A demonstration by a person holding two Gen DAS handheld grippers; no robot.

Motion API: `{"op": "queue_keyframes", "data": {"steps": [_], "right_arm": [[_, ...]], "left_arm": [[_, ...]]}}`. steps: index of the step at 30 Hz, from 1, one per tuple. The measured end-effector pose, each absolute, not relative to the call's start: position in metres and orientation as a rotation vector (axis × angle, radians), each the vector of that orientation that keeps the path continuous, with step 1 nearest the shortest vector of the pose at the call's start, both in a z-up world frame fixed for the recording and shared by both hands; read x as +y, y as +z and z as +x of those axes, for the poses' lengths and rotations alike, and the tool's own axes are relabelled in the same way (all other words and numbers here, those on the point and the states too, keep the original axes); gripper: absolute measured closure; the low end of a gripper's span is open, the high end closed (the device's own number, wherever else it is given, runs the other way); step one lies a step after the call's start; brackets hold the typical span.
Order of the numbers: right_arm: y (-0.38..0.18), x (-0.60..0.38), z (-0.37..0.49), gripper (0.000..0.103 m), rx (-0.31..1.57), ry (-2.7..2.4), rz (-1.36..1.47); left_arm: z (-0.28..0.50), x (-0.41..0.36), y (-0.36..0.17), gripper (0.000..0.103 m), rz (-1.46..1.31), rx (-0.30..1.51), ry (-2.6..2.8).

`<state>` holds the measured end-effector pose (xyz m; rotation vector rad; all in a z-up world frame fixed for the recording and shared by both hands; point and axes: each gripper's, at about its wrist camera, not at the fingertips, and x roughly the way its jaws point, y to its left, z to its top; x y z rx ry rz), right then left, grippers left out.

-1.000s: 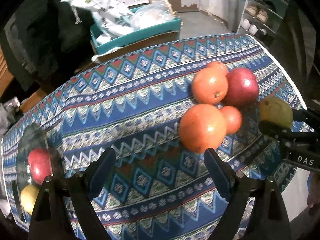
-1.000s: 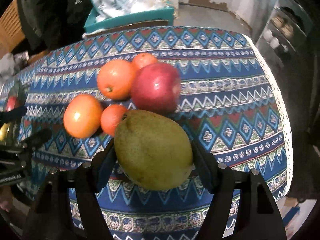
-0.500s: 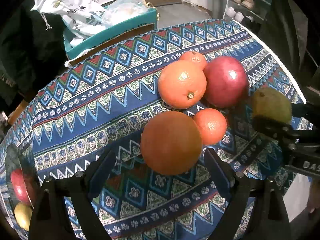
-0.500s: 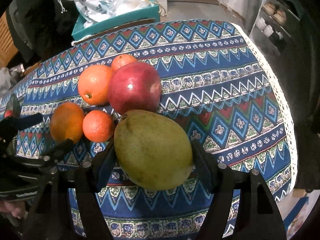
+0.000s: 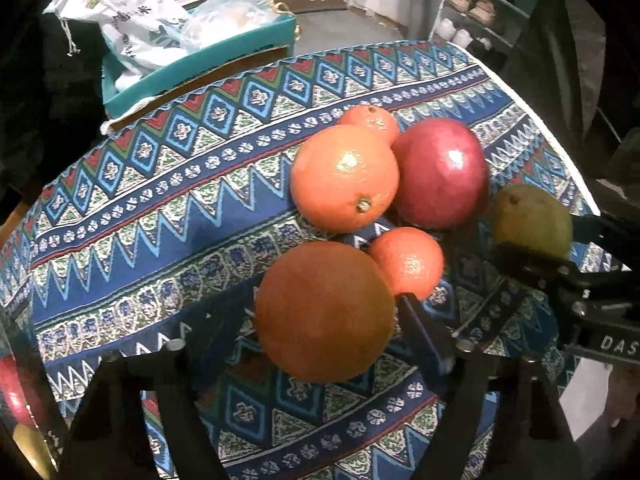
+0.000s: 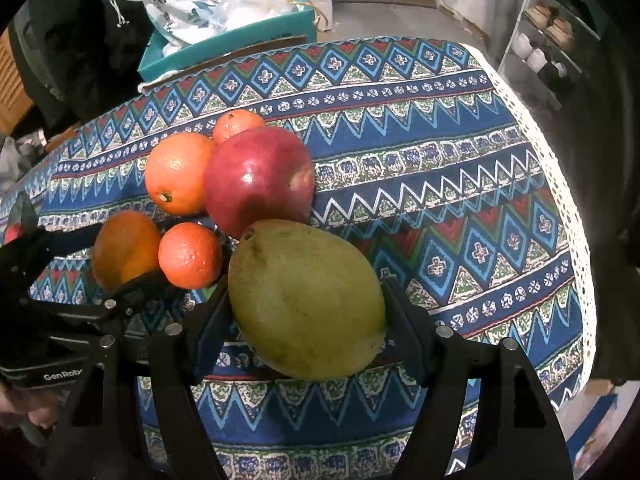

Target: Organize fruits

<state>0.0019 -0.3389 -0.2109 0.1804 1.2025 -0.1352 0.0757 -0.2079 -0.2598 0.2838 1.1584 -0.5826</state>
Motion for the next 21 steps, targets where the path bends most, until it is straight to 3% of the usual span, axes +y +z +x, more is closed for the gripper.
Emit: {"op": "queue_keyframes", "data": {"steps": [2, 21], "right_arm": [[-0.210, -0.339, 0.002, 0.031, 1.201, -0.135, 0.181], [-0.182, -0.319, 0.001, 0.031, 1.121, -0.119, 0.112]], "left_arm": [[0.074, -0.207, -0.259, 0.035, 0.293, 1.150, -0.578], [0.054, -0.178, -0.231, 0.037, 0.271, 1.092, -0.519]]}}
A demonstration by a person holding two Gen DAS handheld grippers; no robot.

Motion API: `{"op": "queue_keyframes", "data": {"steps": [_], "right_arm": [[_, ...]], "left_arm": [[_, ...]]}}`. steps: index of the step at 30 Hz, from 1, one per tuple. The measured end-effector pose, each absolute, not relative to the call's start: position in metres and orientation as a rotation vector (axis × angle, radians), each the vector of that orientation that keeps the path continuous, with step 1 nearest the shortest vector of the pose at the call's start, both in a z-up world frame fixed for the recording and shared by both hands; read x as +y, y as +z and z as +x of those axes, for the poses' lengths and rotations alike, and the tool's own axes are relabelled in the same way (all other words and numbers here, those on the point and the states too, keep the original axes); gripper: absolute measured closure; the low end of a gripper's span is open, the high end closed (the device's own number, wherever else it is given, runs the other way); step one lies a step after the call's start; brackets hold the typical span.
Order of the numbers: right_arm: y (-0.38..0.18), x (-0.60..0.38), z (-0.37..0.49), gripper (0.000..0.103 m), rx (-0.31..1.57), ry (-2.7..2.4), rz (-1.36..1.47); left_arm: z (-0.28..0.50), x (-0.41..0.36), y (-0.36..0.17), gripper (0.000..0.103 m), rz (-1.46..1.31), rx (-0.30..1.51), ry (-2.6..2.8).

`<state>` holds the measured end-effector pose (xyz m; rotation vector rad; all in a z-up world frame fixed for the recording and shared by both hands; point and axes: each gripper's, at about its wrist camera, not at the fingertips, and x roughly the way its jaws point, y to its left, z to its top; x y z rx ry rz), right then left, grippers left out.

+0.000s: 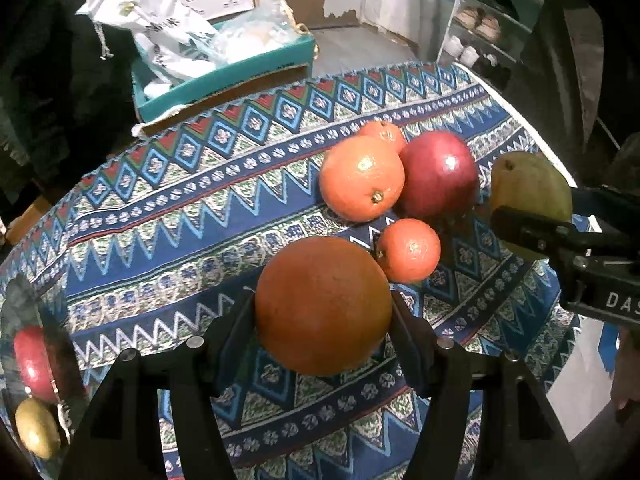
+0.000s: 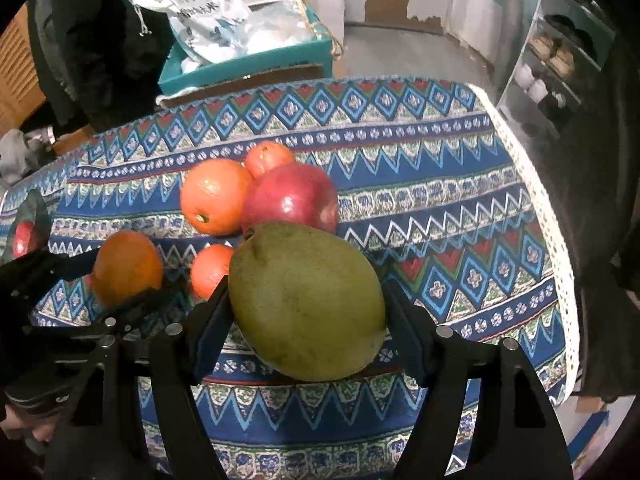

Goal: Organize fruits
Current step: 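Lift the green pear and large orange and carry both over the glass bowl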

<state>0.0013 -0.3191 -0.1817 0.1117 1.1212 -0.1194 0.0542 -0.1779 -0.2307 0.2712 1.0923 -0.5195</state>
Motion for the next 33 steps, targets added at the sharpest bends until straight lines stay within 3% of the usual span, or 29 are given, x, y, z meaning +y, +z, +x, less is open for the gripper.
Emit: {"op": "queue_keyframes", "data": {"steps": [33], "right_arm": [[-0.088, -0.280, -0.008, 0.031, 0.898, -0.077, 0.039]], "left_arm": [[0.028, -0.124, -0.132, 0.037, 0.166, 0.919, -0.435]]}}
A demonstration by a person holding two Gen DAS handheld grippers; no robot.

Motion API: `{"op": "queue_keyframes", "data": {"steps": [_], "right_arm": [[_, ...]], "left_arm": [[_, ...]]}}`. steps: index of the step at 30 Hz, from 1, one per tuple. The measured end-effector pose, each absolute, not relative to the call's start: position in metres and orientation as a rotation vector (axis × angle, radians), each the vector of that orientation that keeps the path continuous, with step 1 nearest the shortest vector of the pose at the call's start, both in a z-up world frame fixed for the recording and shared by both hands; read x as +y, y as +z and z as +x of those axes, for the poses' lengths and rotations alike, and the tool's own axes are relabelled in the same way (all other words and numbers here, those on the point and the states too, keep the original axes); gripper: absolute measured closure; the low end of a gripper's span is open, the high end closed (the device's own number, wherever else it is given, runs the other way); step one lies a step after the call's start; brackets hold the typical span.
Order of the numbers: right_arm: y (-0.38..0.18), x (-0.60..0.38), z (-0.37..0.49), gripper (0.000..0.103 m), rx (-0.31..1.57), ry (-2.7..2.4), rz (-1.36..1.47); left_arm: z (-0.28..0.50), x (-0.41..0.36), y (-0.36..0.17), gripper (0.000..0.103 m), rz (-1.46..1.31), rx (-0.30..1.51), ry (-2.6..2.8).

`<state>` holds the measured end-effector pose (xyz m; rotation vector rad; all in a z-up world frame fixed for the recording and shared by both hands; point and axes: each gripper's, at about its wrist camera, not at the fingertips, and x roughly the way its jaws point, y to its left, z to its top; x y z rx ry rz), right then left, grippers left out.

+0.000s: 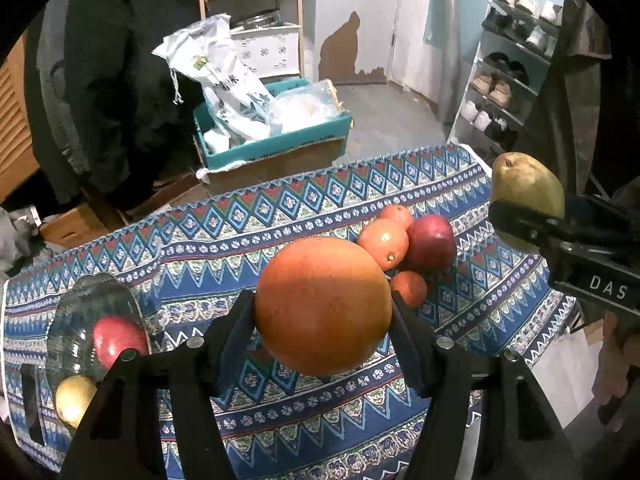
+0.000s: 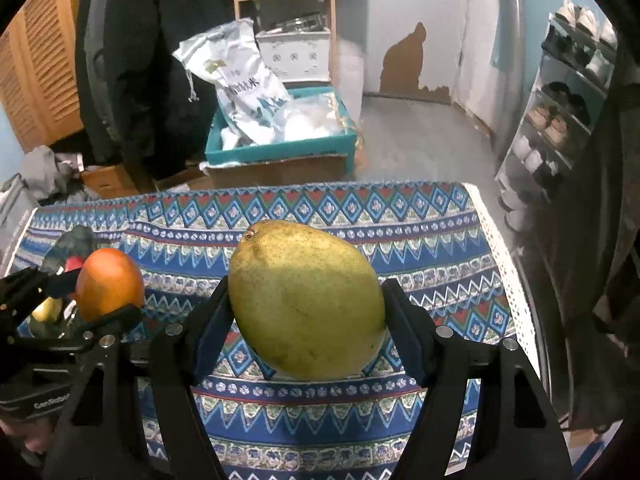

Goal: Organize fruits
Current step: 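Lift the green pear and large orange and carry both over the glass bowl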

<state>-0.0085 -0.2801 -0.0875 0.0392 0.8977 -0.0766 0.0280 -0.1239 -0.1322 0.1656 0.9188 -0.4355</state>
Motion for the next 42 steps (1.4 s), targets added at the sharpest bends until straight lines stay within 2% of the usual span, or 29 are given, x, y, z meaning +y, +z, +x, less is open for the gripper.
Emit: {"op": "queue_keyframes", "data": {"steps": [22, 42], "right_arm": [[-0.053, -0.234, 0.003, 0.031, 0.819, -0.015, 0.011], [-0.036, -0.152, 0.041, 0.031, 0.788, 0.097, -0.046]], "left_arm": [[0.026, -0.080, -0.096, 0.037, 0.108, 0.825, -0.379], [0.040, 0.002, -0.083, 0.037, 0.024, 0.792, -0.234]]}}
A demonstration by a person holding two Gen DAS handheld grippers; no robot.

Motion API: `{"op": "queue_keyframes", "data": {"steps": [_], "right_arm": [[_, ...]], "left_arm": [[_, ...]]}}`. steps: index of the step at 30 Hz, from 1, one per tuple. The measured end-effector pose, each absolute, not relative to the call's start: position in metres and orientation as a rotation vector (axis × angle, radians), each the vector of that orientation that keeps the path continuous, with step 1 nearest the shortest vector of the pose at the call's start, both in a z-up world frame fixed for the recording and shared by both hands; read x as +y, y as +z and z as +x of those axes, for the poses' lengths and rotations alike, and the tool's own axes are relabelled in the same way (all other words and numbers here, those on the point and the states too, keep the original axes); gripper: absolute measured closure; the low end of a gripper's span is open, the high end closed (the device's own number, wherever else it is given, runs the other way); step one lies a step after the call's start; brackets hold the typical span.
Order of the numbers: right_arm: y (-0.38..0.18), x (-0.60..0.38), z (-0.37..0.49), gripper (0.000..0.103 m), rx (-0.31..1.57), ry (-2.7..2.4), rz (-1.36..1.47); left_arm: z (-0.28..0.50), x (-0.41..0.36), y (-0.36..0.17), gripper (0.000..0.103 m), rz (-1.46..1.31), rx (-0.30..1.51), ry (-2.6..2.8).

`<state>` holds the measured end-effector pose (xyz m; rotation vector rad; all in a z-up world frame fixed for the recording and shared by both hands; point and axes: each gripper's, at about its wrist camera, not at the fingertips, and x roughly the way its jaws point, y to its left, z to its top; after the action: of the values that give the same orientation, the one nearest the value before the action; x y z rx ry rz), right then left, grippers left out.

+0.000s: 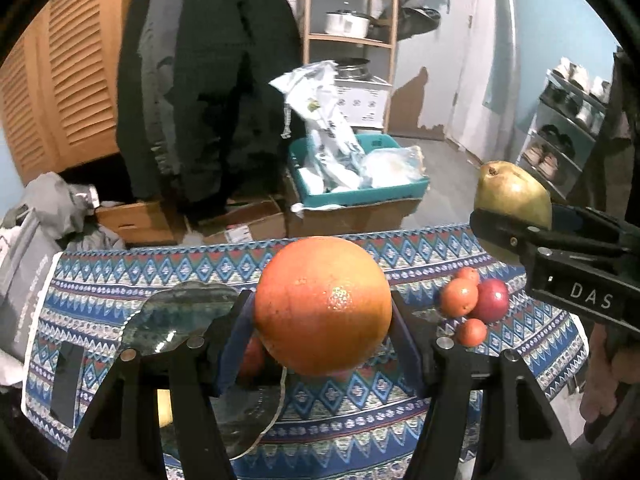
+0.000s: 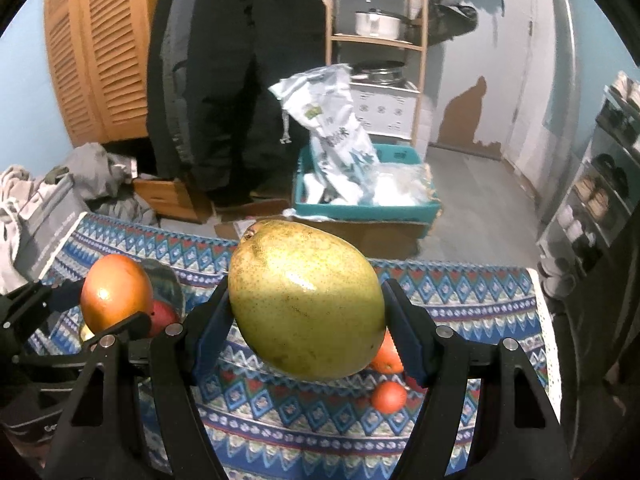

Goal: Organize fruits
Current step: 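Lift the green pear and large orange and carry both over the glass bowl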

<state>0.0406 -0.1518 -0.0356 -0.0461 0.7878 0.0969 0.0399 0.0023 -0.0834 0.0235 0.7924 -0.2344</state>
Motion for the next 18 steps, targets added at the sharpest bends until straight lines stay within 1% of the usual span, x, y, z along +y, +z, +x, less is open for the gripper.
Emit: {"op": "queue_keyframes", "data": {"steps": [9, 18], "right_arm": [[-0.046, -0.108, 0.062, 0.031, 0.814, 0.162, -0.073], [-0.069, -0.059, 0.085, 0.031, 0.860, 0.249, -0.086]], "left_arm": [[0.048, 0.045, -0.094, 0.037, -0.015, 0.817, -0.164], [0.060, 0.094, -0.115, 0.037, -0.029, 0.850, -0.066]]}}
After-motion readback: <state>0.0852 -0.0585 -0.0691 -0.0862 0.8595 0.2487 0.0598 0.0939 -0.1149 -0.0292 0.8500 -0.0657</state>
